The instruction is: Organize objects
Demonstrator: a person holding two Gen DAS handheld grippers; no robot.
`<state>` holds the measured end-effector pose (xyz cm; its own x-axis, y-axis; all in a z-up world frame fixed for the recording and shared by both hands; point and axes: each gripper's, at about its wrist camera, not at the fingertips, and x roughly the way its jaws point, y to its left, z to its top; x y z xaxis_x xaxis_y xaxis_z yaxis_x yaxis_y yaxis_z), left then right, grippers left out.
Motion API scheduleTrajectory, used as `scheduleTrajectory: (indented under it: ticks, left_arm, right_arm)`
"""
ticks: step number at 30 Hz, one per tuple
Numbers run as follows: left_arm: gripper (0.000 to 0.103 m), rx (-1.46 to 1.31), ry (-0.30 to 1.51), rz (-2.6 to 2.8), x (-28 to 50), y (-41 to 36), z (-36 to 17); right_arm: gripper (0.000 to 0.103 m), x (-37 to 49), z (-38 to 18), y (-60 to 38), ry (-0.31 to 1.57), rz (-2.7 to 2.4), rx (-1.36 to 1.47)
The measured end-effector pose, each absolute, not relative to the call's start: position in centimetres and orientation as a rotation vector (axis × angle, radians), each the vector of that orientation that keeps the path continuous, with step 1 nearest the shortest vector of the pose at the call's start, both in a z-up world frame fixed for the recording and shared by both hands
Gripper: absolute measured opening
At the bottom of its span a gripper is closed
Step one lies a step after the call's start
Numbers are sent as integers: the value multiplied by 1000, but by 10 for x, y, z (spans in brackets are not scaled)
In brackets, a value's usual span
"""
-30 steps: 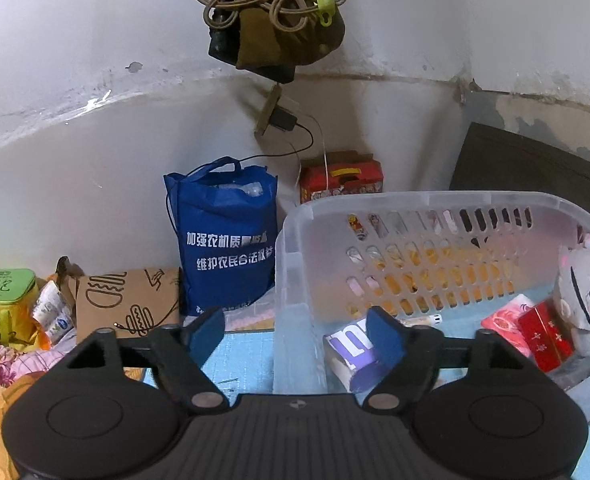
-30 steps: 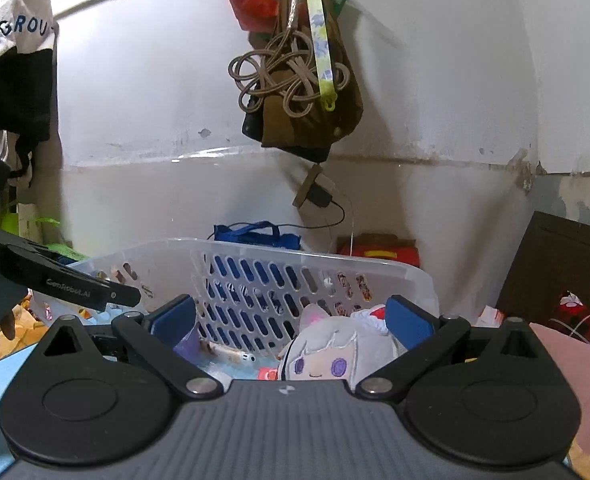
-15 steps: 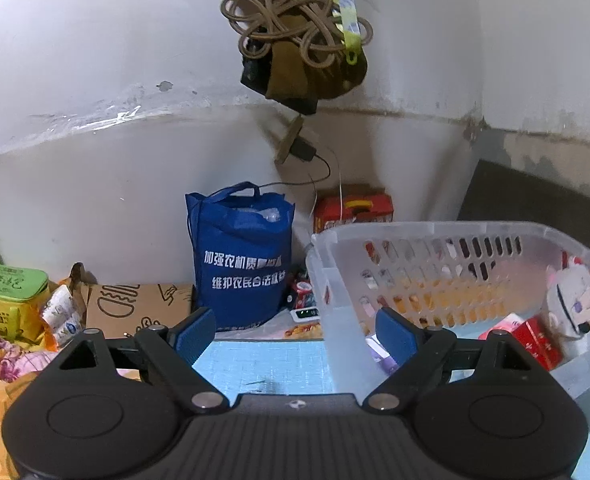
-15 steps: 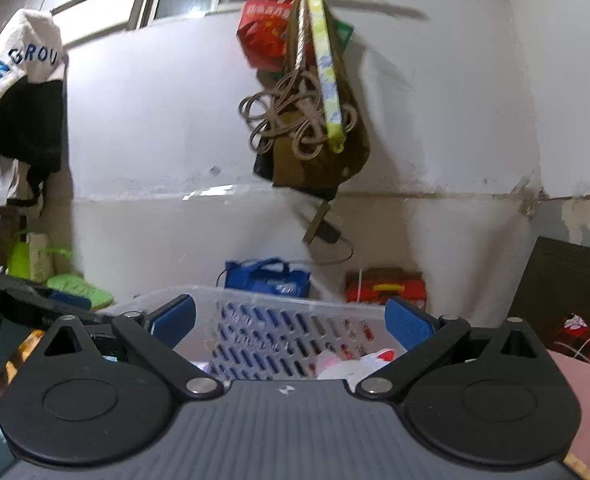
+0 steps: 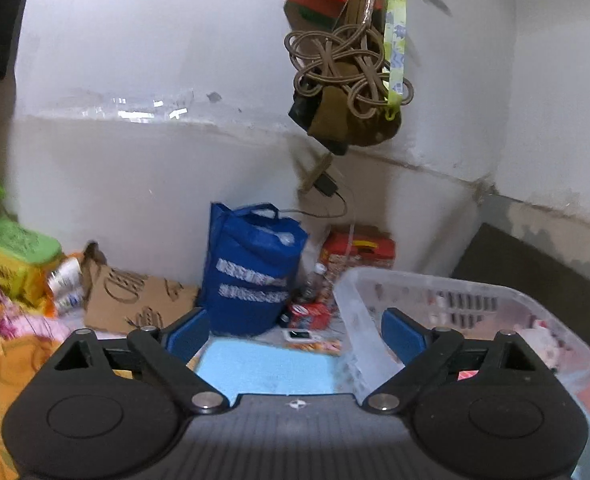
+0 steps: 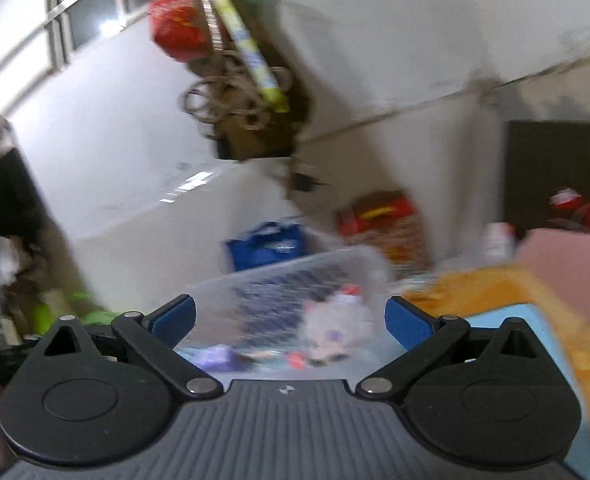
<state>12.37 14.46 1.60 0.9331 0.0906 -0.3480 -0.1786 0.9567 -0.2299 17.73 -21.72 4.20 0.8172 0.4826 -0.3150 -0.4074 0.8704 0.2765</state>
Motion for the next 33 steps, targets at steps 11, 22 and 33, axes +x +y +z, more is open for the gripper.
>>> scheduleTrajectory:
  ticks: [11,22,33]
  left_arm:
    - [99,-92,346,164,78,89,36]
    - [99,-129,567,-31,101,34,74]
    - [99,-81,625,-44,128,26,74]
  right_arm:
    - [103,117,51,-222,353,280,21]
    - [103,146,68,-205,536,324,-36]
    - [103,163,67,-187,629,346,-100]
